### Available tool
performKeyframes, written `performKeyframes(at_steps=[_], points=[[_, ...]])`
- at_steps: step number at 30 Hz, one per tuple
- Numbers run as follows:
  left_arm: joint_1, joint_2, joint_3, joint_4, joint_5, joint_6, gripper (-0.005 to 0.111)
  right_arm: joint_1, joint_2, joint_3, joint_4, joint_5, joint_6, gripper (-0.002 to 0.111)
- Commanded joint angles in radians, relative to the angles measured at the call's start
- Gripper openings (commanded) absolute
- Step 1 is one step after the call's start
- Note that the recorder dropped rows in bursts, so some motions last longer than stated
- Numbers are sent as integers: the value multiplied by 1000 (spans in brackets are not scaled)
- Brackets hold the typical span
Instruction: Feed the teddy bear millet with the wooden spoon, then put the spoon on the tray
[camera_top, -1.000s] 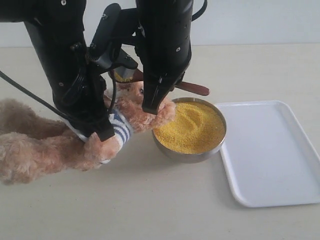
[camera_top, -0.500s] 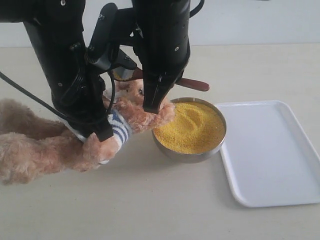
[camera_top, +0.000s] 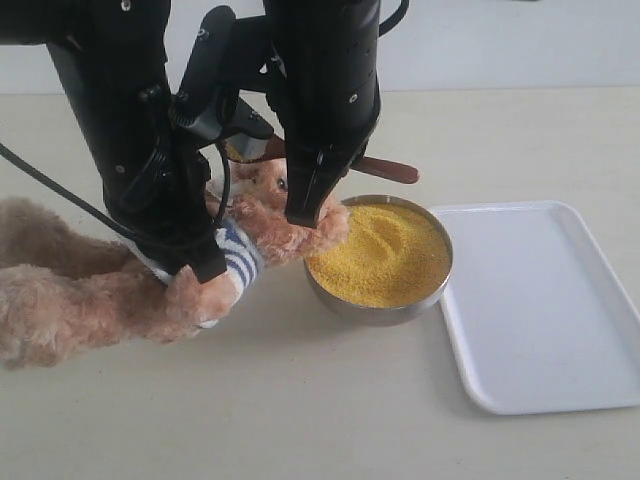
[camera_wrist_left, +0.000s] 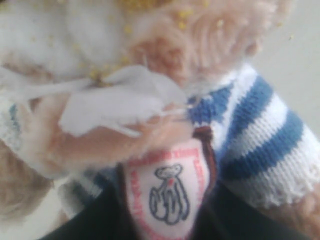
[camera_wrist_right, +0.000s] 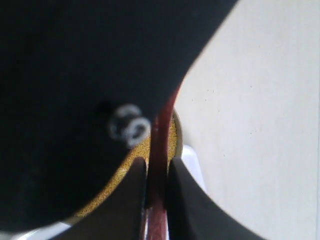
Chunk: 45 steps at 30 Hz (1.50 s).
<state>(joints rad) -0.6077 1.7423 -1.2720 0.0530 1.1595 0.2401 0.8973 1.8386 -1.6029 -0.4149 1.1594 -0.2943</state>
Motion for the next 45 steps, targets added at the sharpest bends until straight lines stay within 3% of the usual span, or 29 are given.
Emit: performKeyframes(at_steps=[1,45], points=[[-1,-8,1,-12,-11,7,4,9,-2,-2,7,-30,7,0],[9,-8,27,36,33,30,4,9,-2,-2,-10,-20,-71,0]])
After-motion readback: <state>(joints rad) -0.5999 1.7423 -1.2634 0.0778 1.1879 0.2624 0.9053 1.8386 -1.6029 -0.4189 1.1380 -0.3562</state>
